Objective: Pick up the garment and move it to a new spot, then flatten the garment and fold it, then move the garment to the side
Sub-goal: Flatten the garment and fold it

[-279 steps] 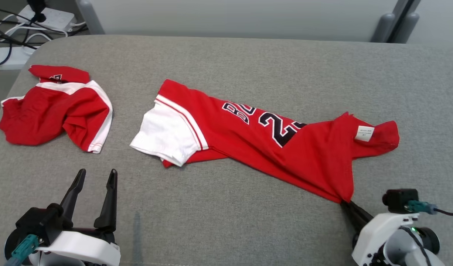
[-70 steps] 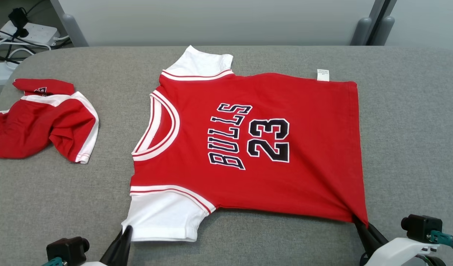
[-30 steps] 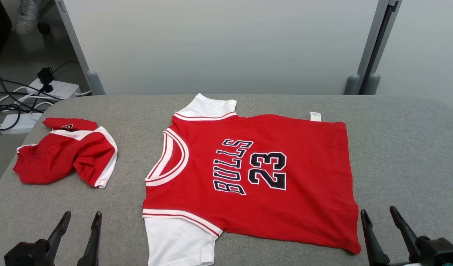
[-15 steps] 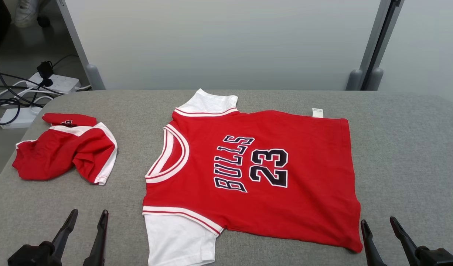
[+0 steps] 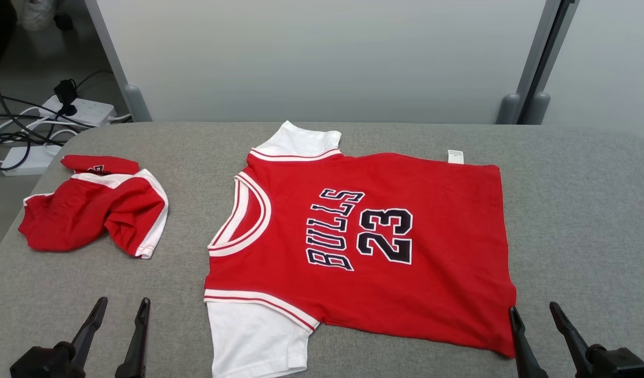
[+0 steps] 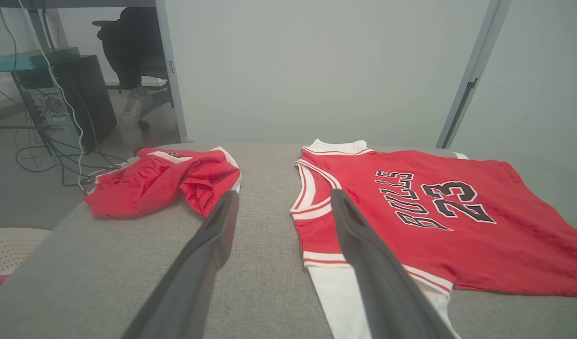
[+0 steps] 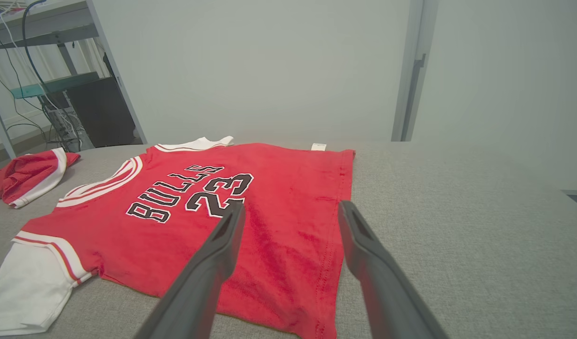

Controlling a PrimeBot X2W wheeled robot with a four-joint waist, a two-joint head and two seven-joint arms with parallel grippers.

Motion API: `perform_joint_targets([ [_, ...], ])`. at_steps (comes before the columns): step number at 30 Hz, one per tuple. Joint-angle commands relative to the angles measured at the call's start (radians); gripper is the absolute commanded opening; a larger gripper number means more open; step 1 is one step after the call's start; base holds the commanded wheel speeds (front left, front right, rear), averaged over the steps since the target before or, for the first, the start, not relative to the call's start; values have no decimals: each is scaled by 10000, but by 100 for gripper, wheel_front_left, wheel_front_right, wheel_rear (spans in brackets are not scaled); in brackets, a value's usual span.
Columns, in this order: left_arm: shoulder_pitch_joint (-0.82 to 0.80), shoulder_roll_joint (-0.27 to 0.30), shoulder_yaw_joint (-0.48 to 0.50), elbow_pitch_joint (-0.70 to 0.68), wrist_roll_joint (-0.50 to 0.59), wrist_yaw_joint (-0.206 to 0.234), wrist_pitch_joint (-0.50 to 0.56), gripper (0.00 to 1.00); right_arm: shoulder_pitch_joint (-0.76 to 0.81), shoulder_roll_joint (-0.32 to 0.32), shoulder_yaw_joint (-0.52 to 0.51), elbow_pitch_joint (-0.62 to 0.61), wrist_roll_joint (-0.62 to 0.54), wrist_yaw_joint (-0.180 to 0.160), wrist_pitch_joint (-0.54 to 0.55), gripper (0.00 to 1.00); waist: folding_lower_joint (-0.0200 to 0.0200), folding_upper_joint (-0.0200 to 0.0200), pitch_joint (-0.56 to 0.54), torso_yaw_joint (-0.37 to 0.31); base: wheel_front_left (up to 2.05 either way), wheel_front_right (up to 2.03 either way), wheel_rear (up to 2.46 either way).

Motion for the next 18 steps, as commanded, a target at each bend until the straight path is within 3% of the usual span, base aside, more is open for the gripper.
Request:
perform_joint_targets([
  [1,-628,182,438,-155,124,-48,-133,100,-436,-121,237,-169,23,46,-206,100,0,0,21,8,0,0,0],
  [10,-963,-478,-121,219,-155,-111,339,100,-636,-93,262,276,125,46,143,100,0,0,836,-58,0,0,0],
  [18,-1410,-1118,-704,1835,-859,-1005,856,100,-1098,-85,203,1374,73,46,134,100,0,0,1847,-163,0,0,0],
])
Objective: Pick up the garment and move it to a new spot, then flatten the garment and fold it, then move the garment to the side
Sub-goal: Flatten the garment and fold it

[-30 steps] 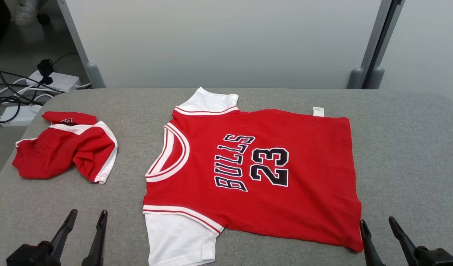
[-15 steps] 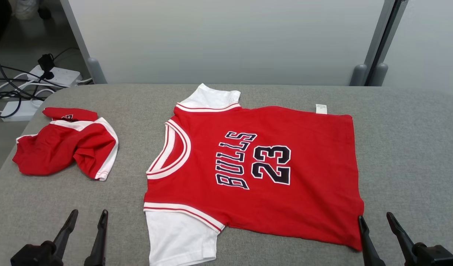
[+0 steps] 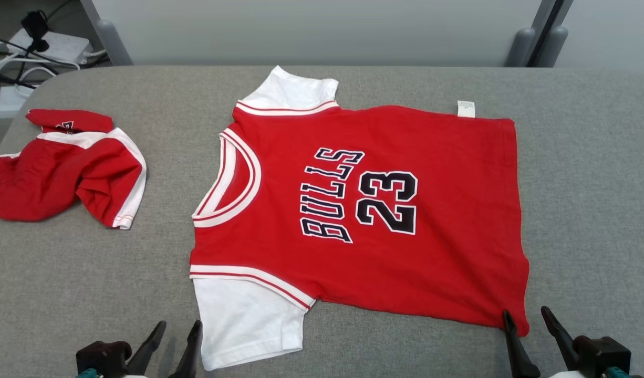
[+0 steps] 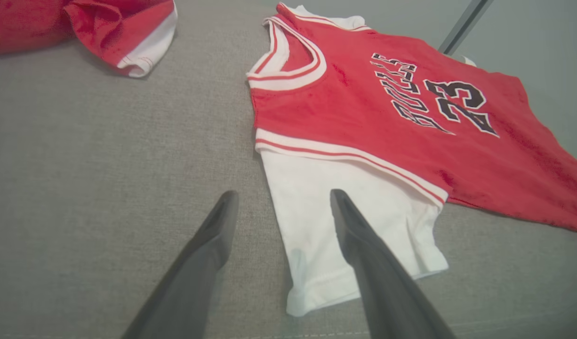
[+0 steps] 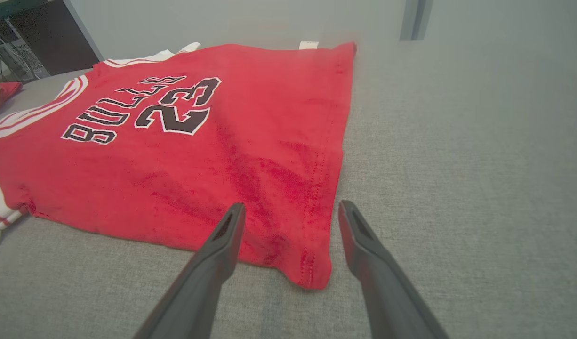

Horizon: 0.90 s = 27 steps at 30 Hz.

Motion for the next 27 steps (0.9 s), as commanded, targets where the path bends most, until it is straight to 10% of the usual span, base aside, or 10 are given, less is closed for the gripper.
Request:
perform_joint_targets([
  [1,-597,86,207,143,-233,-266,168,100,-469,-115,196,47,-25,44,-85,100,0,-1,419,-58,0,0,0],
  [17,-1072,-418,-437,1885,-942,-1359,1057,100,-1237,-113,506,1474,106,44,-242,100,0,-1,1160,-66,0,0,0],
  [19,-1138,-439,-505,1968,-947,-1428,1125,23,-1279,-113,575,1617,163,44,-260,96,0,-1,1149,-69,0,0,0],
  [20,-1145,-468,-525,2001,-1015,-1474,1203,0,-1295,-113,609,1686,204,44,-258,47,0,-1,1149,-70,0,0,0],
  [21,-1169,-446,-566,2029,-990,-1467,1269,0,-1314,-113,619,1743,237,44,-270,10,0,-1,1148,-71,0,0,0],
  [27,-981,-364,-598,1651,-1135,-1445,1473,0,-1066,-113,582,1916,377,44,-339,0,0,-1,905,-46,0,0,0],
])
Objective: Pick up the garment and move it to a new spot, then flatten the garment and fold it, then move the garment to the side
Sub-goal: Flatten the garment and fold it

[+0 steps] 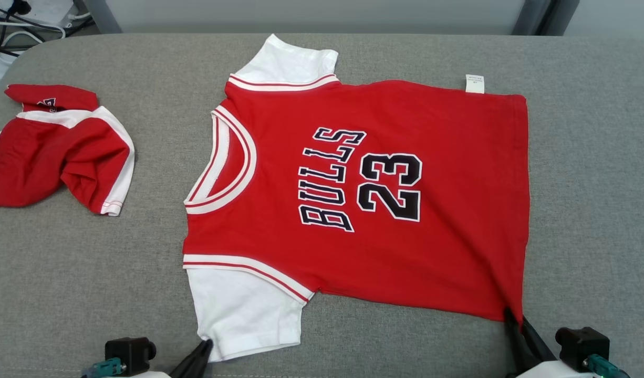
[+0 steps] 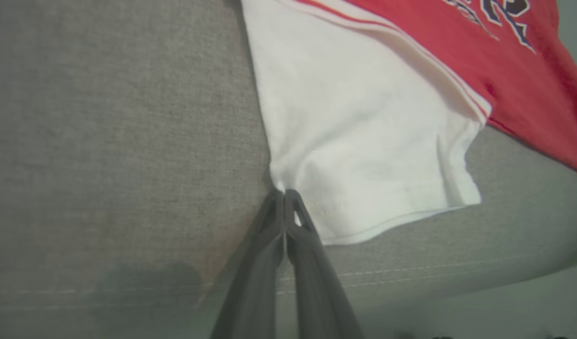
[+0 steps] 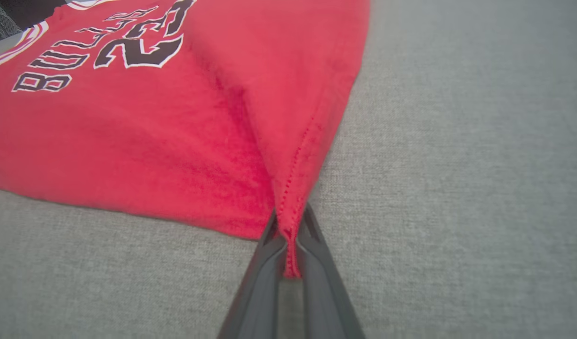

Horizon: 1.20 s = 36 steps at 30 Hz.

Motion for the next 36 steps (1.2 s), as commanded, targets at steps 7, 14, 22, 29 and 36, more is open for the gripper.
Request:
perform_joint_targets([
  [7,863,577,397,-1758,-333,713,485,0,941,-114,-48,-885,96,40,165,0,0,0,-234,-40,0,0,0],
  [14,1940,1662,773,-4008,-433,1494,1107,0,1497,-154,-425,-2057,160,40,605,0,0,0,-40,-75,0,0,0],
  [22,1526,2157,1450,-5708,-719,1675,1374,0,981,-184,-386,-3143,623,40,1394,0,0,0,261,-163,0,0,0],
  [29,-312,2800,2118,-6264,-996,1232,2020,0,-693,-488,-98,-3810,1738,40,2831,0,0,0,711,-363,0,0,0],
  [36,-2748,2567,2419,-5217,-993,839,2049,0,-2929,-629,163,-2568,2568,40,3868,0,0,0,1140,-551,0,0,0],
])
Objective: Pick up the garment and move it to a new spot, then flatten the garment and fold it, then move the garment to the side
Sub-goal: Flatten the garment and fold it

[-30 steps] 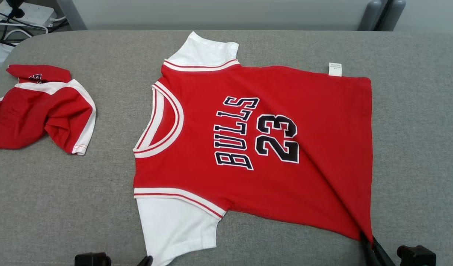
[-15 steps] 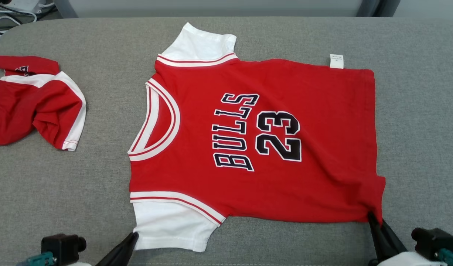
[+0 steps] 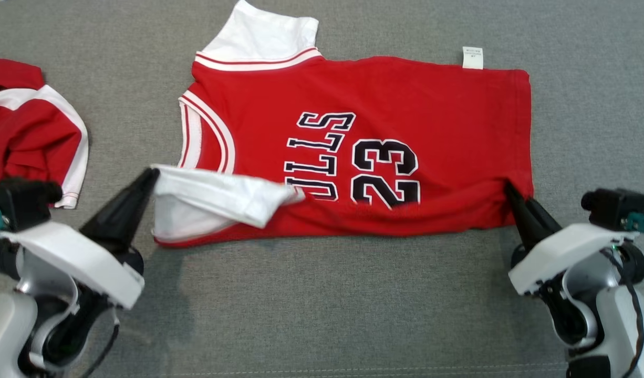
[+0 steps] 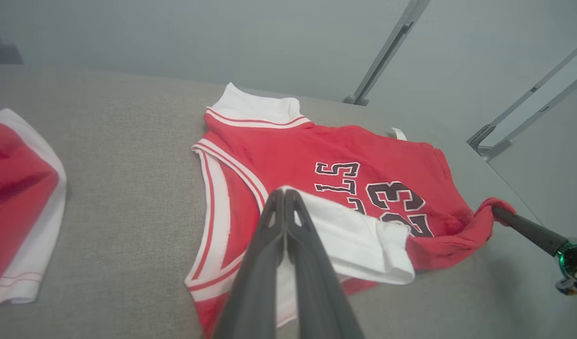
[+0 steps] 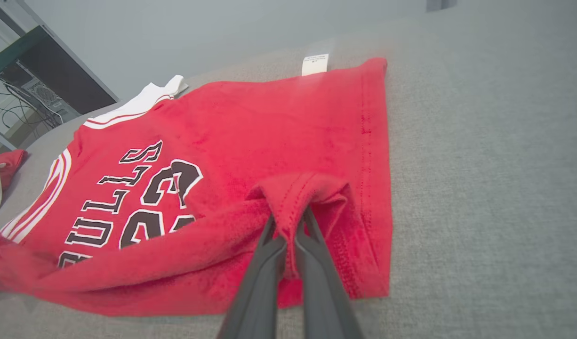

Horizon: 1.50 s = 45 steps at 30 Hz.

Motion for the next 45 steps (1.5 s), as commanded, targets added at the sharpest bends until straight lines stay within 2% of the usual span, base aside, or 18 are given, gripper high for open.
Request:
perform_joint_targets([
  [1,-575,296,532,-54,0,-112,-98,0,-315,-52,226,-87,152,42,110,0,0,0,63,-43,0,0,0],
  [11,-2306,-403,319,2531,-311,-1004,-261,0,-1892,-86,374,1695,545,42,-198,0,0,0,425,-180,0,0,0],
  [12,-2452,-477,331,2780,-329,-1090,-347,0,-2004,-81,397,1791,603,42,-294,29,0,0,449,-199,0,0,0],
  [13,-2570,-542,357,3012,-370,-1146,-405,0,-2105,-82,446,1892,635,42,-366,72,0,0,489,-234,0,0,0],
  [14,-2674,-574,361,3228,-344,-1186,-478,54,-2188,-88,519,1992,667,42,-435,100,0,0,501,-250,0,0,0],
  [15,-2753,-632,371,3407,-364,-1253,-558,100,-2250,-88,610,2073,728,42,-513,100,0,0,502,-267,0,0,0],
  [19,-2893,-760,508,3816,-438,-1468,-985,100,-2256,-132,836,2288,995,42,-838,100,0,0,451,-290,0,0,0],
  [22,-2810,-670,657,3813,66,-1272,-1742,100,-2069,-229,833,2218,1143,42,-1263,100,0,0,375,-252,0,0,0],
  [27,-1898,-560,782,3071,1317,-191,-3161,100,-1277,-349,662,1594,1044,42,-2277,100,0,0,60,-150,0,0,0],
  [28,-1898,-560,782,3071,1317,-191,-3161,100,-1277,-349,662,1594,1044,42,-2277,100,0,0,60,-150,0,0,0],
  [29,-1634,-553,834,2854,1527,93,-3410,100,-1066,-380,601,1433,904,42,-2507,100,0,0,-20,-122,0,0,0],
  [36,486,-492,888,988,2860,1706,-4175,100,424,-418,85,281,-899,42,-3863,100,0,0,-685,34,0,0,0],
  [41,1905,-521,706,91,3274,2386,-4205,100,1541,-128,-179,-641,-2141,42,-4243,100,0,0,-1274,48,0,0,0],
  [45,2711,-589,536,-292,3303,2722,-4068,100,2284,15,-315,-1060,-2678,42,-4339,100,0,0,-1648,-1,0,0,0],
])
